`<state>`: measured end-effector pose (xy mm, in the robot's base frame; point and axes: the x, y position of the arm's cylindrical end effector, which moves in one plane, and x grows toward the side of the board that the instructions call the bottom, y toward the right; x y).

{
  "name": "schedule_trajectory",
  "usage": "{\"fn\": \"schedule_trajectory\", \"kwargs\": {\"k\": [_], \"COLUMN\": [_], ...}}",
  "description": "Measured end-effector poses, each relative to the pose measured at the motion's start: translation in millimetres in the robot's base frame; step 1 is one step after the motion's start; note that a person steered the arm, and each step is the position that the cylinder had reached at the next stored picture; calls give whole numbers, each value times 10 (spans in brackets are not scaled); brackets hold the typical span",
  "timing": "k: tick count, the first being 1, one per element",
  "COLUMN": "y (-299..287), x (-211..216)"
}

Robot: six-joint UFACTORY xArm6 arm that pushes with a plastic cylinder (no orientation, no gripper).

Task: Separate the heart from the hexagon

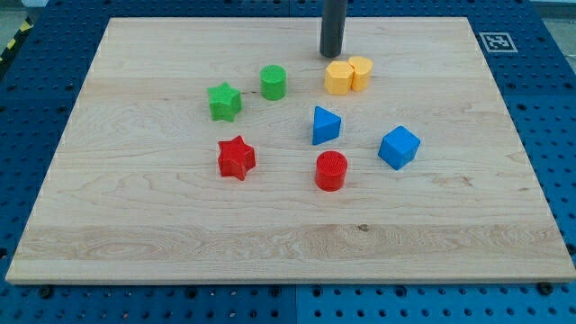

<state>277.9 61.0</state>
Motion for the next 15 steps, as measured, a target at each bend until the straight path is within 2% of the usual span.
{"fn": "schedule_trajectory", "kwargs": {"k": [2, 4, 7, 9, 15], "y": [139, 474, 134, 149, 313], "x": [215, 241, 177, 177, 621]}}
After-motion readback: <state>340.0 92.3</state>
